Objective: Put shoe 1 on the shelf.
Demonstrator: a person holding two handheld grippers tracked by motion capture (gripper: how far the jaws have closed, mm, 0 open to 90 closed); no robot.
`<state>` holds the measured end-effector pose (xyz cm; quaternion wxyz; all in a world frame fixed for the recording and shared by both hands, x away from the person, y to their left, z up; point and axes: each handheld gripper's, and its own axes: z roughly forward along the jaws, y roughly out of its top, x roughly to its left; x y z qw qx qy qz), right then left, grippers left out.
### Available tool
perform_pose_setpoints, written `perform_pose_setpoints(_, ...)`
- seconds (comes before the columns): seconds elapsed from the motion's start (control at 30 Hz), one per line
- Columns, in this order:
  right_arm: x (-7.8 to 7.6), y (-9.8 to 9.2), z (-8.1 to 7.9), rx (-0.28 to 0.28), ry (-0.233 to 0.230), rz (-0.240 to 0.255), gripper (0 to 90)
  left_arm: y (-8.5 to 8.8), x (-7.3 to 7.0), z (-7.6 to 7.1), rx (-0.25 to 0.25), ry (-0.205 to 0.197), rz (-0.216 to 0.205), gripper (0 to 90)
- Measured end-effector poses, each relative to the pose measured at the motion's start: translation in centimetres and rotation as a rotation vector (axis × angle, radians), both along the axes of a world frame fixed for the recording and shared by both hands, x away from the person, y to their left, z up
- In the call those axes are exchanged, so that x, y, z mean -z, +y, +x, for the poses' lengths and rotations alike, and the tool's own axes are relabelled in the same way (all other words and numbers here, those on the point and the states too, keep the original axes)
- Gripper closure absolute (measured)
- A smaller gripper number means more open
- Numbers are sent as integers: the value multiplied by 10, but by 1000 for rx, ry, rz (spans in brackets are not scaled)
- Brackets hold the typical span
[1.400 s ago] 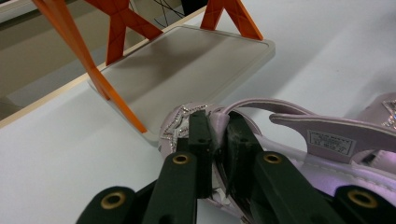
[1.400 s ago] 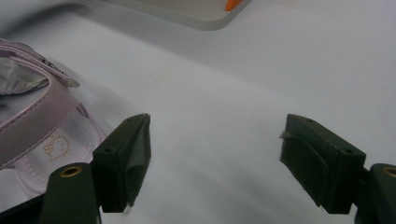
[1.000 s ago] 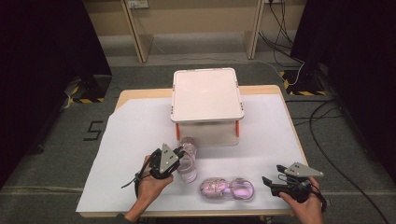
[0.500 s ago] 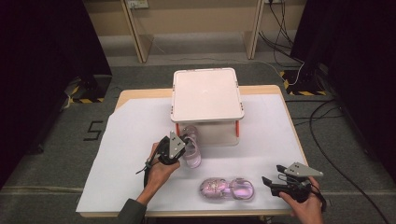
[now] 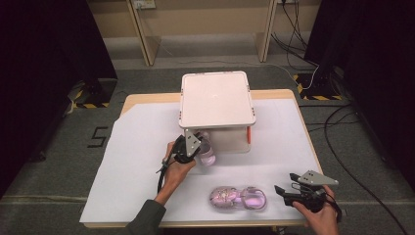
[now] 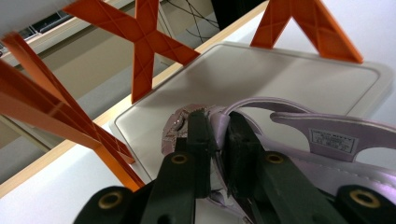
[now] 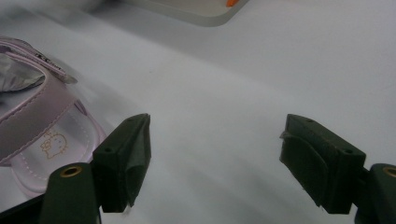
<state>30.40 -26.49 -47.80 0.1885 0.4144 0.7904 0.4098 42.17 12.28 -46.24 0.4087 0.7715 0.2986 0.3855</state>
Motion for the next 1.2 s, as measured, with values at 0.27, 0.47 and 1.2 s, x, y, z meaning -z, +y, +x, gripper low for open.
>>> perform_pose_setpoints(0.27,0,1,0,-4,0,-3,248,-4,5,3,6,-7,27,742)
perform_pose_setpoints(0.47,0,1,-1,-2,2,-2,248,0,2,2,-37,16,-5,566)
perform_pose_setpoints(1.2,0,4,-1,-18,0,-7,248,1,-4,-52,-21,220,-240,272)
